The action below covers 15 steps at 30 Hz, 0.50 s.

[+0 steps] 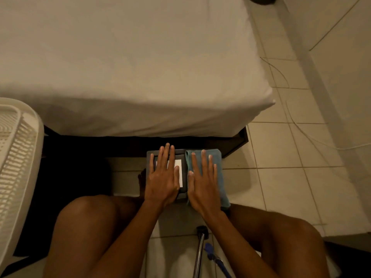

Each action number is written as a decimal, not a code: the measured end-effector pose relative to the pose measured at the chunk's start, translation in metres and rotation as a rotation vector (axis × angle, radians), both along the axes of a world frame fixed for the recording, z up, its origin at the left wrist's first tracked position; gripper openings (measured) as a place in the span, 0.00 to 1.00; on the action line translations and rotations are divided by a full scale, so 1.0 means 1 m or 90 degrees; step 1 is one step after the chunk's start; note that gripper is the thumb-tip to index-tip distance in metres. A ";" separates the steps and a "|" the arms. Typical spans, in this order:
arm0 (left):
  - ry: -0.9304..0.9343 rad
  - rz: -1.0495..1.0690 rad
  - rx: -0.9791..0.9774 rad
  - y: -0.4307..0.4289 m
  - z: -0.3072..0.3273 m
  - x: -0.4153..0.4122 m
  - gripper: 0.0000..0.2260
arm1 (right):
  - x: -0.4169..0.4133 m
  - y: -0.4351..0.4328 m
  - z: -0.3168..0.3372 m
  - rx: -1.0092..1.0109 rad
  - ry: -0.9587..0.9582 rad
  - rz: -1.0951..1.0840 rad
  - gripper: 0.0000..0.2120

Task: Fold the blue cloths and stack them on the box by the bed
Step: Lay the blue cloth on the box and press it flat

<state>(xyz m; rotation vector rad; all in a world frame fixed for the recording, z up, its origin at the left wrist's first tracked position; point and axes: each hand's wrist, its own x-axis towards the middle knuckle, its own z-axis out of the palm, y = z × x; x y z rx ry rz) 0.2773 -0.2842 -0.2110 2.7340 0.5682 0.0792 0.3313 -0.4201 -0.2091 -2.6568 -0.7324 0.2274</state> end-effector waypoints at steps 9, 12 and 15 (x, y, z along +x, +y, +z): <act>-0.006 -0.009 0.016 0.000 -0.004 -0.001 0.27 | 0.000 0.014 0.010 0.029 0.028 0.053 0.26; -0.007 0.000 0.005 -0.001 0.001 0.001 0.27 | 0.006 -0.002 0.004 0.028 0.019 -0.019 0.26; 0.001 -0.002 0.019 0.001 0.003 0.000 0.27 | 0.007 -0.009 0.002 0.013 0.018 -0.084 0.27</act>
